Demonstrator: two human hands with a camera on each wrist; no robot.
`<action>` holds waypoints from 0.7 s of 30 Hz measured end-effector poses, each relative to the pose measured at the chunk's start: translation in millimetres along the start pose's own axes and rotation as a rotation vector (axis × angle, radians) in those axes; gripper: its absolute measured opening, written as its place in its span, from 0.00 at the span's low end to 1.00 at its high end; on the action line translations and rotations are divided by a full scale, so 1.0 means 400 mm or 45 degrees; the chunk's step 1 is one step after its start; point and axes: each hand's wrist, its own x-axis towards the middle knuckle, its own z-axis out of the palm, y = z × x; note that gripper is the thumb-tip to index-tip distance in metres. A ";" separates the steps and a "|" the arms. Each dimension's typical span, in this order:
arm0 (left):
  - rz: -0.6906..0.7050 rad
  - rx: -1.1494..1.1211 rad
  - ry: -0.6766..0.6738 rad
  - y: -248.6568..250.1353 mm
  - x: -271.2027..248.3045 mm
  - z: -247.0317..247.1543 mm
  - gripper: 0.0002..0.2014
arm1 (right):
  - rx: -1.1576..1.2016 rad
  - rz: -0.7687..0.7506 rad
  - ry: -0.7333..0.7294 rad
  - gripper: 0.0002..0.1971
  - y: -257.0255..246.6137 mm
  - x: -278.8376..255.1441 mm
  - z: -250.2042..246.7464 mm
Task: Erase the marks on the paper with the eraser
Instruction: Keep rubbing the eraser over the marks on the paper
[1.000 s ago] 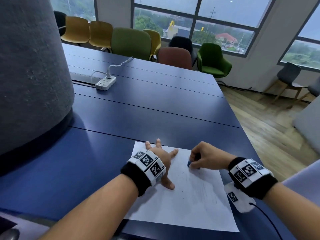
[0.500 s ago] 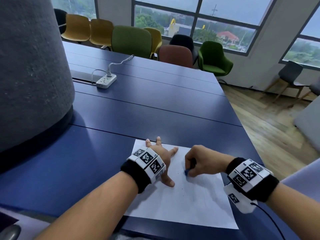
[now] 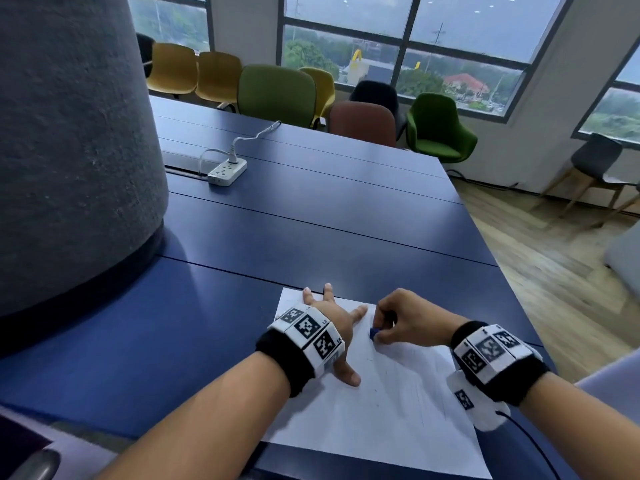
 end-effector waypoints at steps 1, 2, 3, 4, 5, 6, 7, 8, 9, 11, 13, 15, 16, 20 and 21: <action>0.002 -0.003 -0.004 -0.001 0.001 0.000 0.61 | 0.001 -0.010 -0.080 0.07 -0.007 -0.010 0.005; 0.006 -0.004 -0.011 -0.001 0.002 0.000 0.62 | -0.010 -0.014 -0.201 0.07 -0.020 -0.022 0.009; 0.009 -0.002 -0.018 -0.001 0.002 0.000 0.62 | -0.031 -0.006 -0.326 0.06 -0.033 -0.033 0.013; 0.011 -0.001 -0.018 -0.001 0.003 0.001 0.62 | -0.043 0.003 -0.408 0.06 -0.038 -0.036 0.012; 0.011 -0.005 -0.012 -0.002 0.003 0.001 0.62 | -0.047 0.003 -0.412 0.06 -0.039 -0.031 0.008; 0.011 -0.014 -0.003 -0.001 0.005 0.003 0.62 | -0.049 0.005 -0.344 0.06 -0.031 -0.020 0.001; 0.007 -0.027 0.008 -0.003 0.006 0.004 0.62 | -0.055 0.009 -0.236 0.06 -0.021 -0.004 -0.007; 0.003 -0.038 0.014 -0.004 0.008 0.006 0.62 | -0.066 0.014 -0.113 0.06 -0.011 0.008 -0.014; -0.001 -0.044 0.014 -0.006 0.009 0.008 0.62 | -0.068 0.021 -0.016 0.07 -0.004 0.016 -0.015; -0.009 -0.048 0.004 -0.007 0.014 0.009 0.63 | -0.039 0.004 0.018 0.07 -0.006 0.006 -0.009; -0.010 -0.051 -0.006 -0.007 0.016 0.007 0.63 | -0.032 -0.032 -0.159 0.08 -0.025 -0.019 0.008; -0.001 -0.043 -0.006 -0.006 0.016 0.007 0.63 | -0.045 -0.025 -0.309 0.06 -0.032 -0.029 0.009; 0.004 -0.038 -0.005 -0.005 0.018 0.009 0.63 | -0.065 -0.014 -0.287 0.06 -0.025 -0.026 0.003; -0.017 -0.058 0.002 -0.006 0.023 0.013 0.63 | -0.077 0.031 0.038 0.07 0.013 -0.002 -0.016; -0.021 -0.054 -0.004 -0.007 0.023 0.012 0.63 | -0.063 0.020 0.028 0.07 0.012 -0.007 -0.012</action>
